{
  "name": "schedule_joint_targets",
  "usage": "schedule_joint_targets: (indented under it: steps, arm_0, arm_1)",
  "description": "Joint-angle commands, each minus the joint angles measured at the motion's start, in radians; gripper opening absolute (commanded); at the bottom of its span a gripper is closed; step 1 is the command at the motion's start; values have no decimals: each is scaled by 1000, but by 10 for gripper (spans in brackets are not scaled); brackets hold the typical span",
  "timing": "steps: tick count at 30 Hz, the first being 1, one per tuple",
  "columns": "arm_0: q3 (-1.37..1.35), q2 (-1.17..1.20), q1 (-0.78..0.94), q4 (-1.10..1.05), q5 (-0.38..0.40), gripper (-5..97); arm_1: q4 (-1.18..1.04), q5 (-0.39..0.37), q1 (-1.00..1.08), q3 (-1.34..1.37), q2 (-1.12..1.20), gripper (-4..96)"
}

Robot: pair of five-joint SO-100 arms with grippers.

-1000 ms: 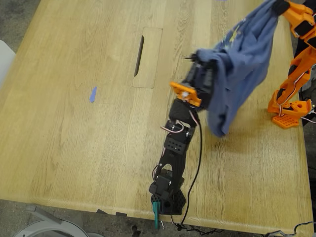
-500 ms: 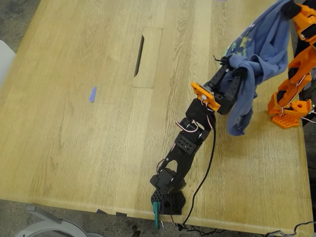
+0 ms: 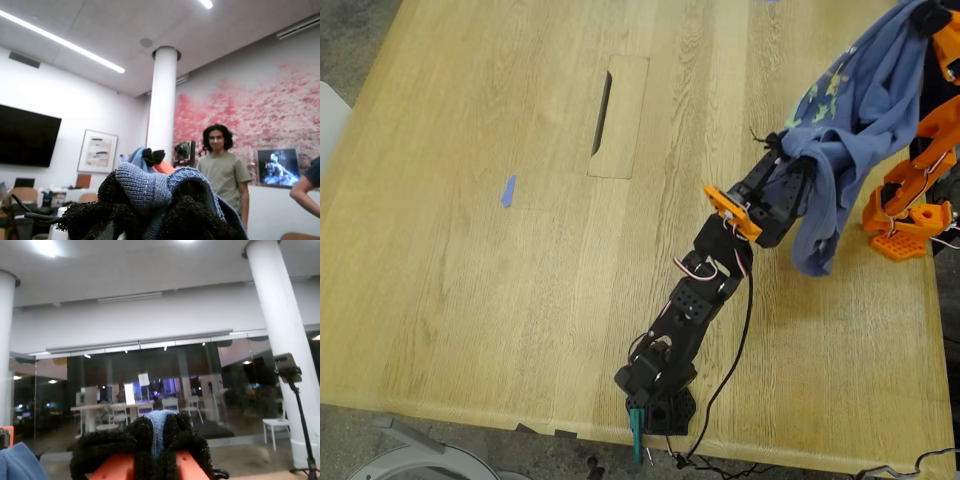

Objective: Fold a T-shirt

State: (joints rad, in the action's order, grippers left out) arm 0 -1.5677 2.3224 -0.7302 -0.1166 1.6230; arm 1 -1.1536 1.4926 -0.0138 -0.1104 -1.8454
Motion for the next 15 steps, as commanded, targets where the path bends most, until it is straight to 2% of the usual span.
schedule_joint_targets:
  steps: [1,4,15]
  arm_0:
    - [-5,81,11,-40,9,-2]
    - [-74,130,35,-52,11,-2]
    - [-373,224,221,-92,94,-2]
  arm_1:
    - [-8,9,-6,-14,-12,26]
    - [-60,5,6,-15,-21,26]
    - [-316,-21,66,-20,37,25]
